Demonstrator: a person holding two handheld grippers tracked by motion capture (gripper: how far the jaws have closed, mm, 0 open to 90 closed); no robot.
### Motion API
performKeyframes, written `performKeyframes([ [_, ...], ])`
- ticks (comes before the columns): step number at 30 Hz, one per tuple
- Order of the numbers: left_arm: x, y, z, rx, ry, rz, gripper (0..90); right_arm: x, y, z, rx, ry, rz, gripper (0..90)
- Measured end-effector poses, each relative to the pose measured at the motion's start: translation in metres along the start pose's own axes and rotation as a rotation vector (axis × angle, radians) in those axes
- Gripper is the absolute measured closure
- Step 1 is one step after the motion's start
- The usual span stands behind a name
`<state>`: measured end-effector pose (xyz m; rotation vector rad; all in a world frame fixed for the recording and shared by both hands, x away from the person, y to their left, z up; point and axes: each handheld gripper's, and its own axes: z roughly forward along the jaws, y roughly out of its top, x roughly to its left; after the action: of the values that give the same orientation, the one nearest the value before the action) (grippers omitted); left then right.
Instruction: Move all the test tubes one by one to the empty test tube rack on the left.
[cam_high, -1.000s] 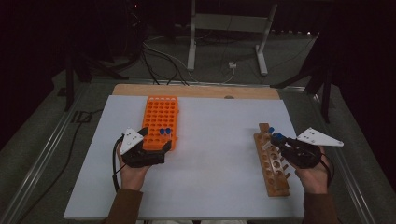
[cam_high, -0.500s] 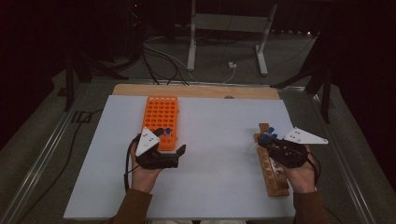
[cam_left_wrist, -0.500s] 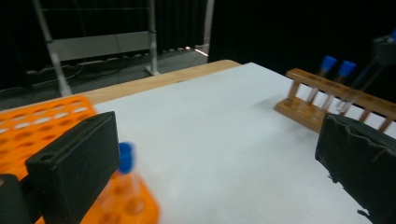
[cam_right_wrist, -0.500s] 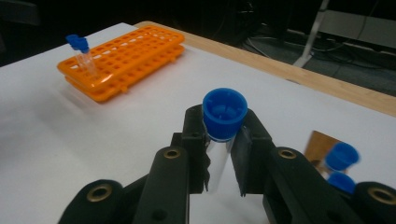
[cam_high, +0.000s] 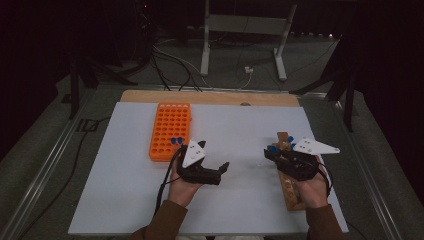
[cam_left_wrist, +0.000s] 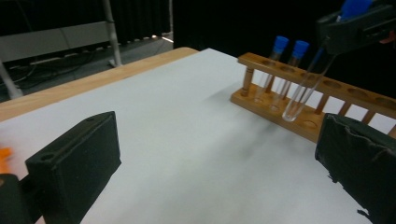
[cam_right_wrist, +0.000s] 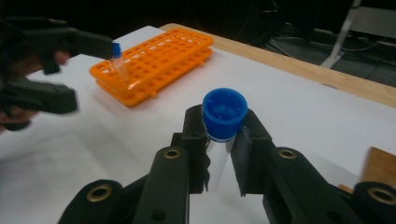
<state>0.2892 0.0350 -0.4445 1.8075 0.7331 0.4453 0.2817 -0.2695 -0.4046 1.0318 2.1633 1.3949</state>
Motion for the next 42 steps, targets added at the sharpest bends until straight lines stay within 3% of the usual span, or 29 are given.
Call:
performKeyframes([
  [12, -0.029, 0.0, 0.029, 0.044, -0.072, 0.042, 8.5, 0.016, 0.0, 0.015, 0.023, 0.042, -0.017, 76.6],
  [18, -0.04, -0.002, 0.039, 0.035, -0.099, 0.041, 18.1, 0.022, 0.001, 0.019, 0.026, 0.078, -0.015, 76.6],
  [22, -0.047, -0.002, 0.043, 0.029, -0.107, 0.054, 28.0, 0.026, 0.0, 0.023, 0.038, 0.091, -0.021, 76.5],
  [25, -0.05, -0.003, 0.045, 0.023, -0.125, 0.065, 40.2, 0.028, 0.0, 0.024, 0.041, 0.096, -0.025, 76.5],
  [33, -0.052, -0.004, 0.046, 0.016, -0.158, 0.079, 66.6, 0.029, -0.001, 0.026, 0.052, 0.112, -0.023, 76.5],
  [38, -0.051, -0.005, 0.045, 0.016, -0.162, 0.077, 76.7, 0.029, -0.002, 0.027, 0.054, 0.126, -0.015, 76.5],
  [42, -0.052, -0.005, 0.045, 0.015, -0.17, 0.076, 78.0, 0.029, -0.002, 0.027, 0.05, 0.131, -0.014, 76.2],
])
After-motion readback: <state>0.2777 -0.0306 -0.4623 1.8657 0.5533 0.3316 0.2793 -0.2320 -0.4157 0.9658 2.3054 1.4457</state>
